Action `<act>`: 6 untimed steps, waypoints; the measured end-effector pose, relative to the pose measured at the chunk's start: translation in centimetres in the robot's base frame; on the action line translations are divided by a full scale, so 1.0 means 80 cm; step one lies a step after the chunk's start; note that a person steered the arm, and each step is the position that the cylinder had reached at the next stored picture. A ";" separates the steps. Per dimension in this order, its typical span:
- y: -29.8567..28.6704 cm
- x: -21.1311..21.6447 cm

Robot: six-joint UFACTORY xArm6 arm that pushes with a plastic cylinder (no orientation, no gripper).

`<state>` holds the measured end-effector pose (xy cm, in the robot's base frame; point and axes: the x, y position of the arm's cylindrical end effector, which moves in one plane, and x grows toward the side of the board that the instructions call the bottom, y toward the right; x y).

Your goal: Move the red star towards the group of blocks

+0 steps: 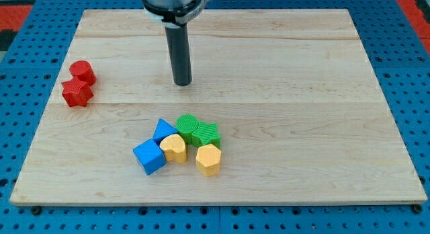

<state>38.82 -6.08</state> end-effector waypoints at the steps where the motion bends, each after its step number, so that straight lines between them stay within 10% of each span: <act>1: -0.003 -0.033; 6: -0.134 -0.009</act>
<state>38.13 -16.78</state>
